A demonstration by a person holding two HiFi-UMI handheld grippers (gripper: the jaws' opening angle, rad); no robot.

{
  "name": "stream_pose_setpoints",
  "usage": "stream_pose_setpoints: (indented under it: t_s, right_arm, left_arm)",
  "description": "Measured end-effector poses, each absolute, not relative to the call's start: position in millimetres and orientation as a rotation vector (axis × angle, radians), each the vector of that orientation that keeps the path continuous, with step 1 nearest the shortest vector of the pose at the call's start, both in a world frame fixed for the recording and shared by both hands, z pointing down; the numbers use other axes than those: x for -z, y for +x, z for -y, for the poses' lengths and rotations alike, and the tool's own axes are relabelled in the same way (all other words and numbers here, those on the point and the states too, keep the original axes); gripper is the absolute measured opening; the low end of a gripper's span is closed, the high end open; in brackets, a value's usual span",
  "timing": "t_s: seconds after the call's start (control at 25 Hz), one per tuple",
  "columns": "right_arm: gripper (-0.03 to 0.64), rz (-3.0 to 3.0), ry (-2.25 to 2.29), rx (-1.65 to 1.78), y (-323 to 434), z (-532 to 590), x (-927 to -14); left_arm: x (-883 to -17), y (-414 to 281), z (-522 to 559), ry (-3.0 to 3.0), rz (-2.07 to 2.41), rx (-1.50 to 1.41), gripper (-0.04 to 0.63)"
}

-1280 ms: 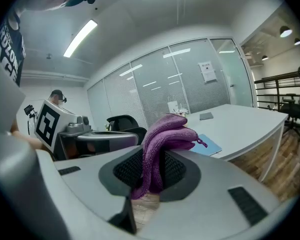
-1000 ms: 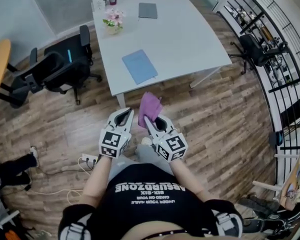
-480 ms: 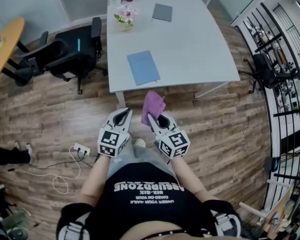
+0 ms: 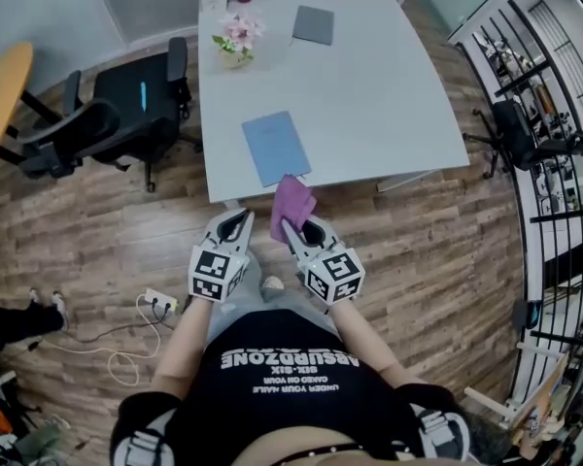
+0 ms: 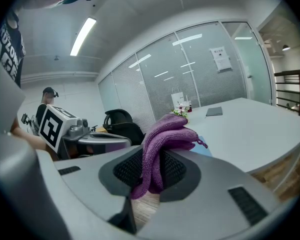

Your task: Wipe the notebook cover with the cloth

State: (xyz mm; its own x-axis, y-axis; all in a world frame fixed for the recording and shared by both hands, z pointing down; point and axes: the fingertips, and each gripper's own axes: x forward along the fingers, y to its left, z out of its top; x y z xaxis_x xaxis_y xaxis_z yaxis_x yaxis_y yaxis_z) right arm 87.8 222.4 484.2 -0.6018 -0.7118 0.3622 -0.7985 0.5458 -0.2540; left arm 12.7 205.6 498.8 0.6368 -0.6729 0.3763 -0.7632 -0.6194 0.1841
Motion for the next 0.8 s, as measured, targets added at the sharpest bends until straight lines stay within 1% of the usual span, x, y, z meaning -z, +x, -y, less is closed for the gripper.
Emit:
stream_pose_setpoints:
  t_s: [0.4,0.8]
  right_arm:
    - [0.087,2.579,1.341,-0.577,60.2,-91.8,-467.5]
    - [0.087,2.479,1.356,-0.613,34.1,4.2,-492.4]
  left_arm:
    - [-498.6,-19.1,-94.4,2.552,1.101,-0.405,0.017]
    - [-515.7,-49.0,-21.9,2.557,1.034,-0.453,0.017]
